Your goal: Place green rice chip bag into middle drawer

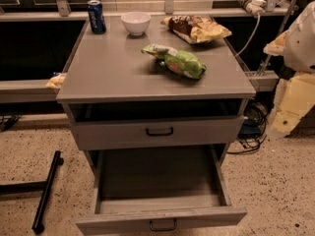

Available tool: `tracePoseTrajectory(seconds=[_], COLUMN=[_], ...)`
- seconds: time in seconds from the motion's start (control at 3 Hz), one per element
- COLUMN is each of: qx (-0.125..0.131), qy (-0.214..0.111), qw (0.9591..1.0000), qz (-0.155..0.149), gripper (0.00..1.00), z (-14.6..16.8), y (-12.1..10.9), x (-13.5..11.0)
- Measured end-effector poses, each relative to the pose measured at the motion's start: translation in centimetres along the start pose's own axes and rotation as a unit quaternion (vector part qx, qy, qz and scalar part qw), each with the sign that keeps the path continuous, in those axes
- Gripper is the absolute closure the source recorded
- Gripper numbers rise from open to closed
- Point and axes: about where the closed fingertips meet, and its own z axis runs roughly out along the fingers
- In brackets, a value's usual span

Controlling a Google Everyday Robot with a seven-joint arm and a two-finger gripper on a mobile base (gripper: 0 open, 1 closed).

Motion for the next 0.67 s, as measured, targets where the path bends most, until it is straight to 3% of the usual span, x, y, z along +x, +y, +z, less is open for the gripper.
tracePoseTrajectory(seconds=[0.33, 0.67], qx=[0.0, 0.011], qy=[0.0, -0.03], qw=[1.0, 0.9995], qz=[0.0, 0.004], gripper=[0.0, 0.0], z=[0.0, 0.3], y=[0.0, -1.6], x=[0.0, -1.0])
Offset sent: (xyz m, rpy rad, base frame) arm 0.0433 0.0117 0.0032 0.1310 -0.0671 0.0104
